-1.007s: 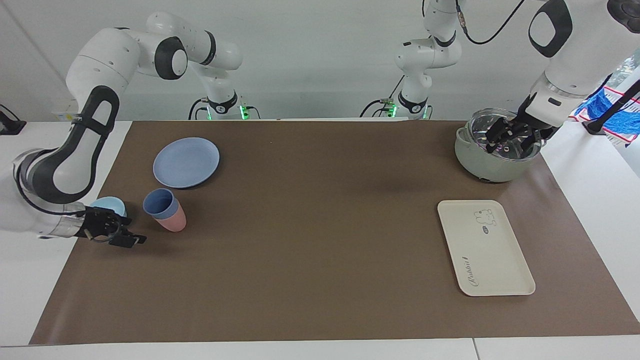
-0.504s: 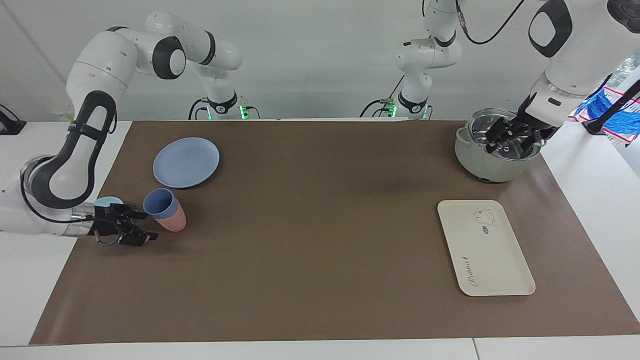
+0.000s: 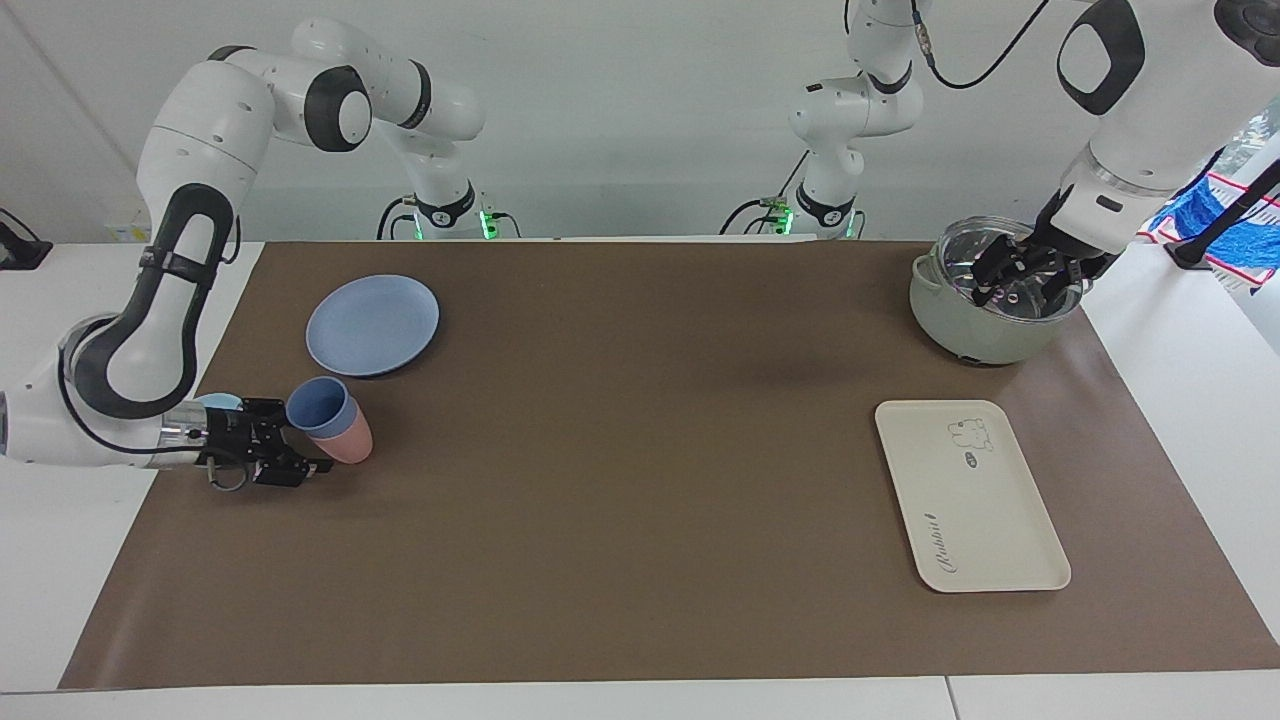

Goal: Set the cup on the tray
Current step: 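Lower the right gripper around the blue cup and close it, then lift the blue cup with the right gripper toward the table center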

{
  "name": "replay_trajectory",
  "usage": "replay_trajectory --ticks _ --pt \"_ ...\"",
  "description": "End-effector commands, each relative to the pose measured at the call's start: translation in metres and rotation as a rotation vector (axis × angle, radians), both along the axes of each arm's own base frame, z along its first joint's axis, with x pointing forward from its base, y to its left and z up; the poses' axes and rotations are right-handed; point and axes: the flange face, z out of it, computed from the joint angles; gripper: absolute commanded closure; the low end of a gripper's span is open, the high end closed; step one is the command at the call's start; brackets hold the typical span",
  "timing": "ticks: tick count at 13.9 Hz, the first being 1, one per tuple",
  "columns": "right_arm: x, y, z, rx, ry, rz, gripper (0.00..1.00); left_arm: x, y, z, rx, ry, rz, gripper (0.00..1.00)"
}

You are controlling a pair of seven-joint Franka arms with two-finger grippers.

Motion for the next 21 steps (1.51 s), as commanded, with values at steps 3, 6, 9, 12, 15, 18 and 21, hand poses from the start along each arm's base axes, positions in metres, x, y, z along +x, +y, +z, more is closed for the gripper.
replay_trajectory --ticks 3,6,9,12,15,18,21 --pt "-0.010 0.006 0.002 0.038 0.020 -0.052 0.00 -0.005 0.003 0.004 0.015 0.008 -0.002 0.00" --pt "-0.016 0.009 -0.003 0.059 0.031 -0.071 0.01 -0.005 0.003 0.004 0.015 0.008 -0.002 0.00" --pt "-0.020 0.012 -0.006 0.087 0.037 -0.088 0.04 -0.005 0.003 0.004 0.015 0.008 -0.002 0.00" --pt "-0.027 0.014 -0.010 0.114 0.049 -0.108 0.11 -0.005 0.003 0.004 0.015 0.008 -0.002 0.00" --pt "-0.031 0.009 -0.011 0.130 0.054 -0.127 0.82 -0.005 0.003 0.004 0.015 0.008 -0.002 0.00" --pt "-0.029 0.015 -0.003 0.185 0.089 -0.179 1.00 -0.005 0.003 0.004 0.015 0.008 -0.002 0.00" --pt "-0.035 0.018 0.029 0.237 0.130 -0.232 1.00 -0.005 0.003 0.004 0.015 0.008 -0.002 0.00"
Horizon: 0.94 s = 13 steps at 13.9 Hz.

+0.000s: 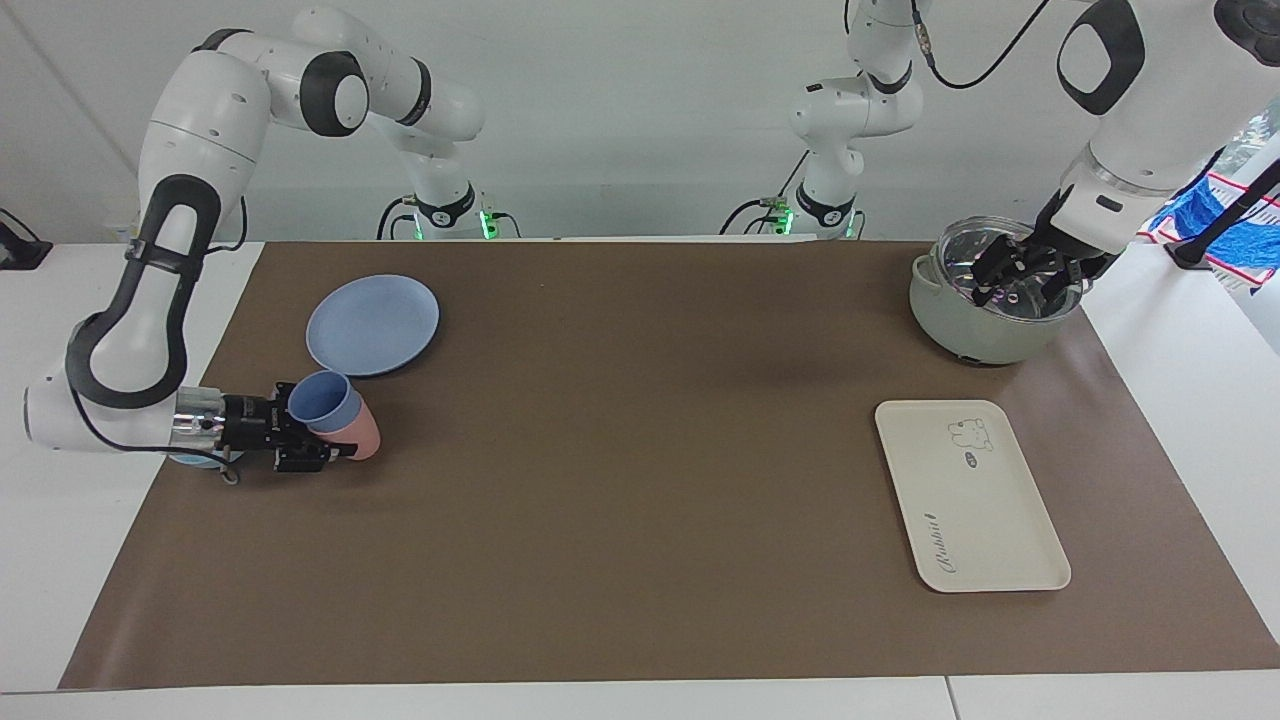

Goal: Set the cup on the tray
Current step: 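Lift the blue cup with the right gripper toward the table center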

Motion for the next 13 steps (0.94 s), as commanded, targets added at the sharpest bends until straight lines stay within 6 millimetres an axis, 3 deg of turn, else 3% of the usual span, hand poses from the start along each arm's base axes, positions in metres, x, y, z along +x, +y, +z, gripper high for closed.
replay_trajectory --ticks 1,3,6,8,11,13 --pt "-0.015 0.003 0.035 0.050 0.023 -0.050 1.00 -0.005 0.003 0.004 0.015 0.008 -0.002 0.00" --pt "-0.017 0.012 0.052 0.080 0.010 -0.072 1.00 -0.005 0.003 0.004 0.015 0.008 -0.002 0.00" --pt "-0.010 0.021 0.059 0.116 0.018 -0.126 1.00 -0.005 0.003 0.004 0.015 0.008 -0.002 0.00" --pt "-0.004 0.046 0.060 0.130 0.051 -0.121 1.00 -0.011 0.005 0.002 0.017 0.037 0.006 0.00" --pt "0.007 0.111 0.061 0.151 0.144 -0.135 1.00 -0.010 0.013 0.004 0.015 0.019 0.026 0.00" --pt "0.019 0.175 0.080 0.110 0.188 -0.167 1.00 -0.009 0.002 0.000 0.015 -0.004 0.013 0.00"
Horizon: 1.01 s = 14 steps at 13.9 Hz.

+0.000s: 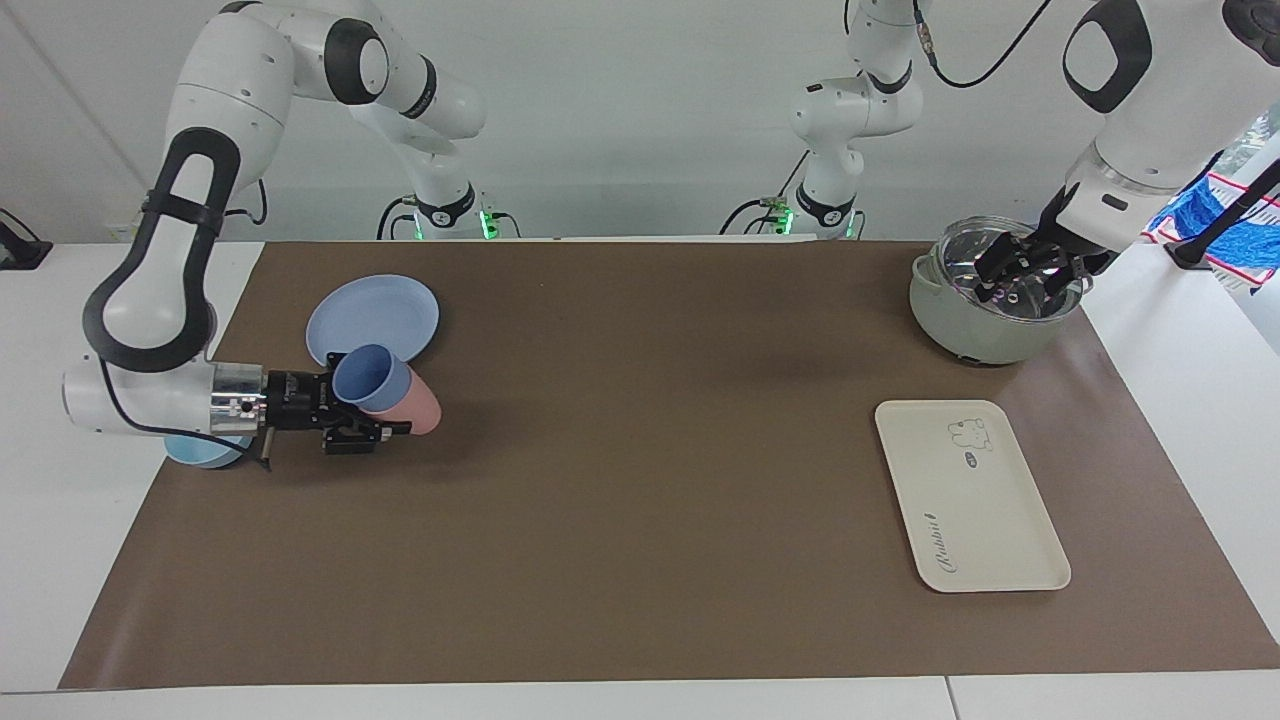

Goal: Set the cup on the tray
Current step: 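Lift the blue cup with the right gripper toward the table center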

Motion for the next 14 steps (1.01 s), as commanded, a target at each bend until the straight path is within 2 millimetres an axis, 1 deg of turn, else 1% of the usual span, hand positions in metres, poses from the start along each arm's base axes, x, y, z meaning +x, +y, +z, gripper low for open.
replay_trajectory --ticks 1,3,4,6,7,9,10,11,12,13,14 --pt "0.004 0.082 0.033 -0.052 0.031 -0.041 1.00 -0.004 -0.009 -0.002 0.014 -0.054 0.003 0.00" --pt "0.001 0.135 0.045 -0.085 0.054 -0.119 1.00 -0.004 -0.028 -0.012 0.005 -0.111 0.106 0.00" --pt "-0.005 0.166 0.048 -0.093 0.048 -0.133 1.00 -0.002 -0.042 -0.017 -0.001 -0.129 0.158 0.00" --pt "-0.014 0.215 0.052 -0.086 0.070 -0.193 1.00 0.001 -0.074 -0.021 -0.019 -0.154 0.229 0.00" --pt "-0.019 0.242 0.059 -0.094 0.068 -0.199 1.00 0.001 -0.091 -0.020 -0.043 -0.170 0.276 0.00" --pt "-0.036 0.304 0.074 -0.134 0.060 -0.249 1.00 0.002 -0.113 -0.018 -0.108 -0.175 0.433 0.00" --pt "-0.044 0.327 0.076 -0.152 0.062 -0.280 1.00 -0.002 -0.136 -0.014 -0.130 -0.171 0.495 0.00" --pt "-0.052 0.345 0.078 -0.161 0.053 -0.289 1.00 -0.009 -0.164 -0.012 -0.145 -0.172 0.534 0.00" --pt "-0.060 0.362 0.076 -0.173 0.050 -0.298 1.00 -0.016 -0.187 -0.010 -0.151 -0.177 0.532 0.00" --pt "-0.067 0.375 0.074 -0.182 0.042 -0.308 1.00 -0.021 -0.200 -0.010 -0.150 -0.175 0.514 0.00" --pt "-0.073 0.385 0.072 -0.189 0.036 -0.311 1.00 -0.023 -0.205 -0.009 -0.148 -0.170 0.505 0.00"
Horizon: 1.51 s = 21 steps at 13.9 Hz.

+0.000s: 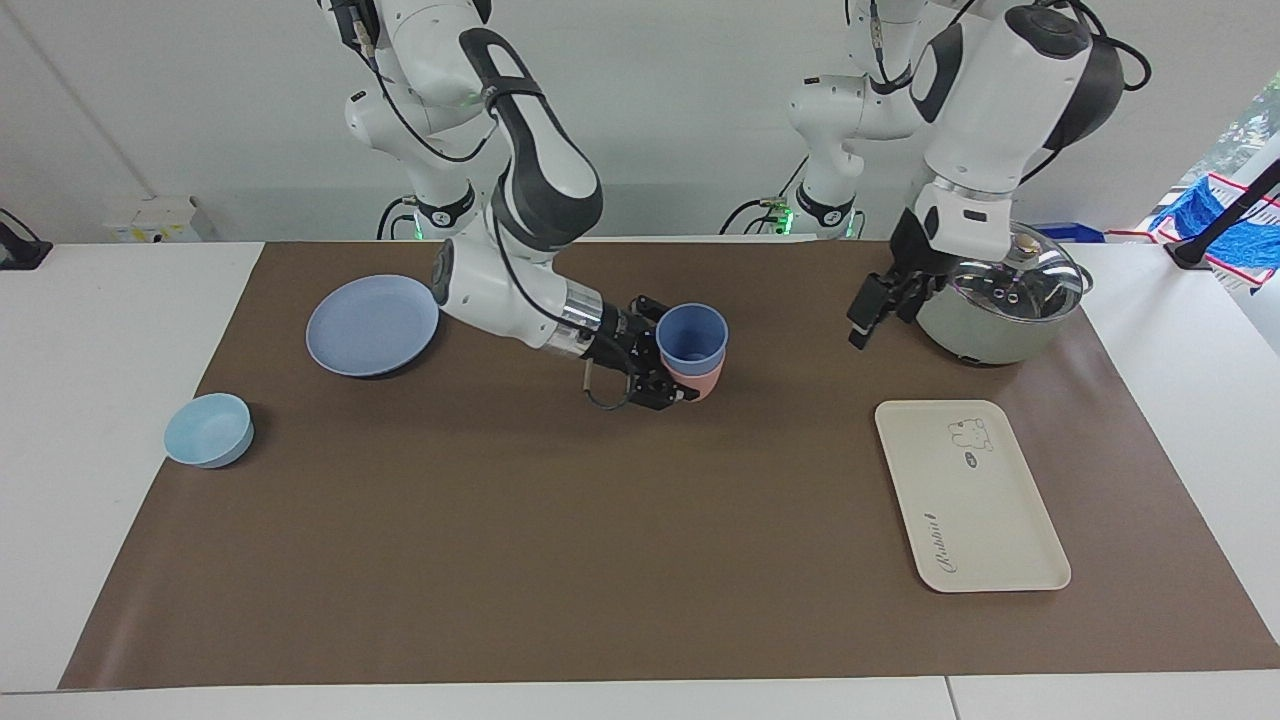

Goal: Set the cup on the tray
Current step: 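Hold the blue cup out while the left gripper grasps its rim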

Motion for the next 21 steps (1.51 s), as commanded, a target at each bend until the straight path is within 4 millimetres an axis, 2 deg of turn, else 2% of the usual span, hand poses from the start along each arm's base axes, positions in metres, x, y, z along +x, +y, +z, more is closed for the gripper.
replay_trajectory --ticks 1,3,5,9,10,13,14,15,16,17,18,21 --pt "-0.016 0.009 -0.002 -0.005 -0.007 -0.035 1.00 -0.012 -0.015 0.005 -0.006 -0.001 0.001 0.00" --pt "-0.021 0.019 -0.002 -0.013 -0.012 -0.052 1.00 -0.015 -0.016 0.014 0.001 0.015 -0.006 0.00" --pt "-0.021 0.019 -0.003 -0.004 -0.007 -0.068 1.00 -0.031 -0.047 0.009 0.008 0.026 -0.064 0.00" --pt "-0.022 0.020 -0.003 -0.003 -0.008 -0.070 1.00 -0.042 -0.078 0.001 0.001 0.007 -0.121 0.10" --pt "-0.023 0.022 -0.003 -0.002 -0.008 -0.067 1.00 -0.042 -0.086 -0.006 0.003 0.016 -0.131 0.13" --pt "-0.020 0.020 -0.002 -0.007 -0.022 -0.087 1.00 -0.039 -0.097 -0.019 0.001 0.016 -0.143 0.25" --pt "-0.023 0.024 -0.003 -0.009 -0.026 -0.085 1.00 -0.038 -0.104 -0.029 0.007 0.029 -0.151 0.30" --pt "-0.025 0.028 -0.004 -0.012 -0.031 -0.084 1.00 -0.038 -0.106 -0.031 0.008 0.031 -0.155 0.41" --pt "-0.025 0.029 -0.004 -0.014 -0.034 -0.089 1.00 -0.037 -0.107 -0.036 0.011 0.040 -0.155 0.63" --pt "-0.025 0.029 -0.004 -0.014 -0.034 -0.089 1.00 -0.036 -0.107 -0.037 0.010 0.041 -0.153 0.90" --pt "-0.025 0.028 -0.004 -0.014 -0.035 -0.091 1.00 -0.036 -0.107 -0.037 0.008 0.042 -0.143 1.00" --pt "-0.025 0.028 -0.005 -0.016 -0.033 -0.090 1.00 -0.036 -0.105 -0.031 0.011 0.050 -0.134 1.00"
